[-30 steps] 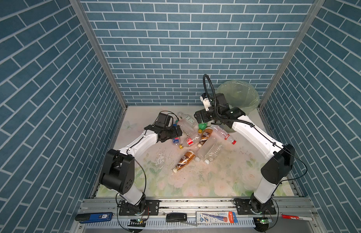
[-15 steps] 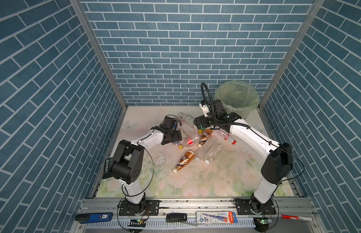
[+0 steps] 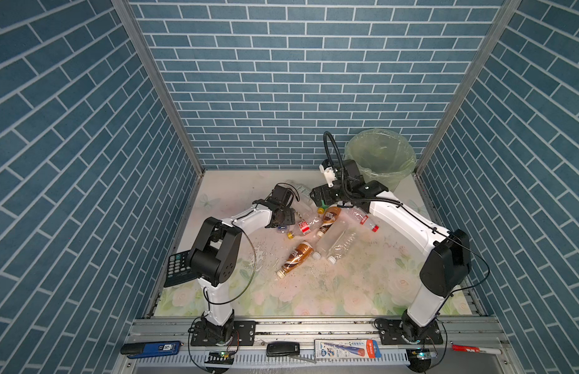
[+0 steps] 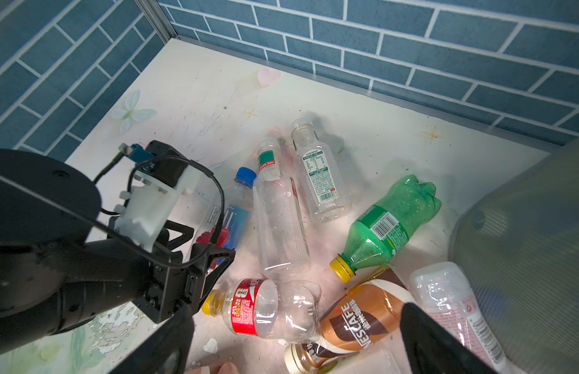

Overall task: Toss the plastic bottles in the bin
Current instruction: 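Grasp the blue-capped FIJI bottle with the left gripper while the right gripper returns toward it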

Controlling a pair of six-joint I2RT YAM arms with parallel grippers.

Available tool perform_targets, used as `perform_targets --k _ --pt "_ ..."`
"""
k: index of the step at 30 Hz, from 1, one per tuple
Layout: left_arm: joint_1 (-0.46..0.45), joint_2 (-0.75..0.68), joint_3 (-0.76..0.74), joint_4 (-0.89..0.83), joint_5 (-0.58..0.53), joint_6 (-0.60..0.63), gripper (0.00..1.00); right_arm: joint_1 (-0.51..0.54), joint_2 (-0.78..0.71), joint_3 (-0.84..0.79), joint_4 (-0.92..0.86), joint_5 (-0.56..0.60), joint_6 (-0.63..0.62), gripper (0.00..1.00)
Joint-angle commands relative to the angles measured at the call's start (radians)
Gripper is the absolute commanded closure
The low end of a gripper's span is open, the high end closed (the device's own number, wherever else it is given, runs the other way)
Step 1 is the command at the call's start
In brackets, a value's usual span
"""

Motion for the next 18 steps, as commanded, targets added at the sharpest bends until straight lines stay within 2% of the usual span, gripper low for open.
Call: perform_targets --k 1,5,7,10,16,18 --pt "-0.001 0.022 0.022 -0.032 -0.035 0.020 0.24 -0.022 -0.059 -0.038 0.030 -0.014 0.045 0.01" --pt "-0.001 0.037 0.020 -0.024 -0.042 0.021 0.27 -0.039 -0.065 -0.047 0.039 -0.059 0.059 0.01" --pt "0.001 0.045 0.022 -0.024 -0.054 0.028 0.31 -0.046 -0.063 -0.046 0.042 -0.068 0.065 0.01" --pt "0.000 0.051 0.021 -0.025 -0.062 0.035 0.42 -0.050 -0.057 -0.046 0.044 -0.082 0.073 0.01" --pt "0.006 0.017 -0.001 -0.004 -0.048 0.041 0.53 -0.059 -0.052 -0.049 0.050 -0.096 0.085 0.01" --pt "0.014 -0.005 -0.023 0.024 -0.024 0.041 0.53 -0.065 -0.050 -0.045 0.050 -0.108 0.096 0.01"
